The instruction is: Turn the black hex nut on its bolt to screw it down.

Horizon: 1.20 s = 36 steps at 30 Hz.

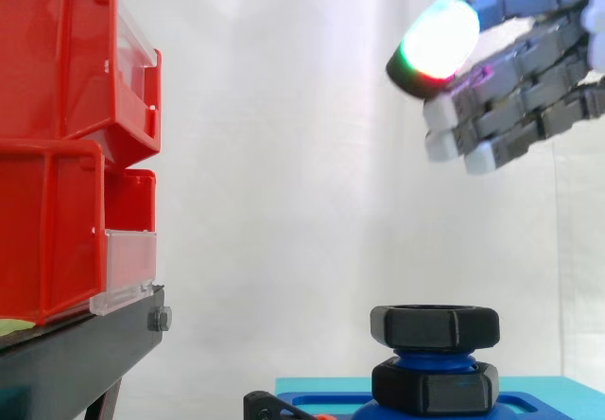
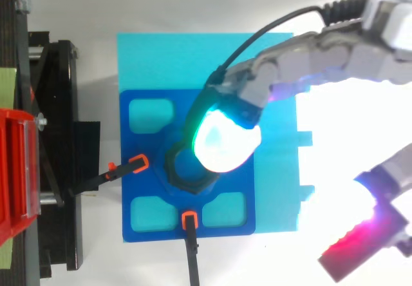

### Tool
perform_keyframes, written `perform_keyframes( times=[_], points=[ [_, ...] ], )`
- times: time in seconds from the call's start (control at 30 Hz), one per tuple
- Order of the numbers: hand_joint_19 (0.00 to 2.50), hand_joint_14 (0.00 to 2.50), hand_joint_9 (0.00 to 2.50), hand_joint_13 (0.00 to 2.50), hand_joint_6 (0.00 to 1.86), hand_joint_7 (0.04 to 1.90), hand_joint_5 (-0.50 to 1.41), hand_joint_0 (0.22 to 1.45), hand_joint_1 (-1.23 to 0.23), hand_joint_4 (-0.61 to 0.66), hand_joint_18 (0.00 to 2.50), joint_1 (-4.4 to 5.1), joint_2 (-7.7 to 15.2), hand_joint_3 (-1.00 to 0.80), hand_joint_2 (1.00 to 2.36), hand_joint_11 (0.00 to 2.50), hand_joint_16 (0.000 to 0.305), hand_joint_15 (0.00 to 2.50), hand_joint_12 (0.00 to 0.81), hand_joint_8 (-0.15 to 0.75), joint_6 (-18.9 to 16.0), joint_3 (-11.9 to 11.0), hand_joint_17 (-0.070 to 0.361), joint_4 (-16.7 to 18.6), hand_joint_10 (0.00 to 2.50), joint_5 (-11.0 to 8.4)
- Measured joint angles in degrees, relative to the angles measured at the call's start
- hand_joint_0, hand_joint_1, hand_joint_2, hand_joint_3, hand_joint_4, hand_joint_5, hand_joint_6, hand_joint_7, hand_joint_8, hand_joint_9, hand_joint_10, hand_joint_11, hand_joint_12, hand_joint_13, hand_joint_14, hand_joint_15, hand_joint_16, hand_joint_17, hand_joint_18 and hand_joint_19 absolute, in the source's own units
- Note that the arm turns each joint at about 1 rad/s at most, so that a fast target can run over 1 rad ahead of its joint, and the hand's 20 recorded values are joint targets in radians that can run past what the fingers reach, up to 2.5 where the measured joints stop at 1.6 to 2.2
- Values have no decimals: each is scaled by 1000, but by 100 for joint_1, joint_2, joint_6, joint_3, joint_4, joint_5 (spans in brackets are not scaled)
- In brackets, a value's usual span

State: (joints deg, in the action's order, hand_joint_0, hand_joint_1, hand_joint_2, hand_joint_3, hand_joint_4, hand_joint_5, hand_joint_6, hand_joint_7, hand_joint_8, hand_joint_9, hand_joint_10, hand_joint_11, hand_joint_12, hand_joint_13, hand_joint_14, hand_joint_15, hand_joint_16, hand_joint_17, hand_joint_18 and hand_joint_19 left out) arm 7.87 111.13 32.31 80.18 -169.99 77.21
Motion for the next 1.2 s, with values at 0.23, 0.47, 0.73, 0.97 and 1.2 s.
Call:
perform_keyframes(
  times=[0.23, 0.47, 0.73, 0.97, 1.2],
  points=[
    [226, 0, 526, 484, 503, 932, -125, 508, -551, 168, 464, 57, 113, -500, 1000, 56, 56, 0, 305, 238, 762, -23, 126, 299, 1, 4],
    [230, 0, 539, 477, 504, 965, -104, 507, -523, 144, 455, 173, 118, -500, 1000, 49, 56, 0, 306, 228, 1783, -24, 126, 615, 2, -4],
    [230, 0, 550, 478, 503, 984, -97, 506, -512, 144, 452, 281, 235, -500, 1000, 50, 56, 0, 308, 228, 3002, -51, 125, 782, 0, -30],
    [229, 0, 549, 478, 504, 1053, -87, 504, -498, 149, 453, 292, 591, -500, 1000, 44, 56, 0, 308, 226, 4019, -262, 125, 811, 2, -17],
    [236, 0, 549, 478, 504, 1137, -78, 502, -476, 140, 450, 299, 914, -500, 1000, 45, 56, 0, 309, 227, 4556, -452, 126, 831, 0, 16]
  ],
)
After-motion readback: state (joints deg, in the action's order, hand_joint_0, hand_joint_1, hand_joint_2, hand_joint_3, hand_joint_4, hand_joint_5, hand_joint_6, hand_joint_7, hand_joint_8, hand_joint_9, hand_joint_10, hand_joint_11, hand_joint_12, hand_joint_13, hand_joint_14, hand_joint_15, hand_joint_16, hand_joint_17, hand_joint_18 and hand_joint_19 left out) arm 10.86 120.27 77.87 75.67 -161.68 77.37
